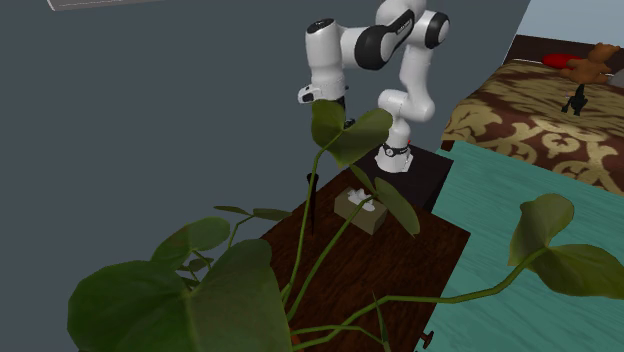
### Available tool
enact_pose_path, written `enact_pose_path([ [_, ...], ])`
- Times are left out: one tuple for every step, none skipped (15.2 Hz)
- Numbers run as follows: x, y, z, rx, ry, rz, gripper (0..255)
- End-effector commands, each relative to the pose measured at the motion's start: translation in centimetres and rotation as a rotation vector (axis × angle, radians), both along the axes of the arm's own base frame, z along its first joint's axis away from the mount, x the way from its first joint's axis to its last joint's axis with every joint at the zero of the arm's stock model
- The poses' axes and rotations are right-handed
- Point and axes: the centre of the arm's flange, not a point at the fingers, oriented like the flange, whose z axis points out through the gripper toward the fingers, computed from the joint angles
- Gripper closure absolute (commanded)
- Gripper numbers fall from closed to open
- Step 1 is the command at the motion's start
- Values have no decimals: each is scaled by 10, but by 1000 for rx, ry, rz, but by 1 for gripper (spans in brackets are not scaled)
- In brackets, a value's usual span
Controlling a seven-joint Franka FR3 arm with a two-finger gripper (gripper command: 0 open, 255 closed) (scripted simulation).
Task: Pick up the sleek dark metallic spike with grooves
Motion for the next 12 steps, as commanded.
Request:
enact_pose_path([
  [26,0,-6,6,-3,-10,0],
  [39,-1,-8,10,-5,-15,0],
  [52,-2,-11,13,-6,-20,0],
  [64,-3,-13,16,-8,-26,0],
  [77,-4,-15,19,-9,-31,0],
  [90,-5,-18,22,-11,-36,0],
  [102,-6,-20,25,-12,-41,0],
  [115,-7,-22,28,-14,-46,0],
  [121,-8,-23,30,-15,-49,0],
  [121,-8,-28,30,-15,-49,0],
  [121,-8,-34,30,-15,-49,0],
  [121,-8,-39,30,-15,-49,0],
])
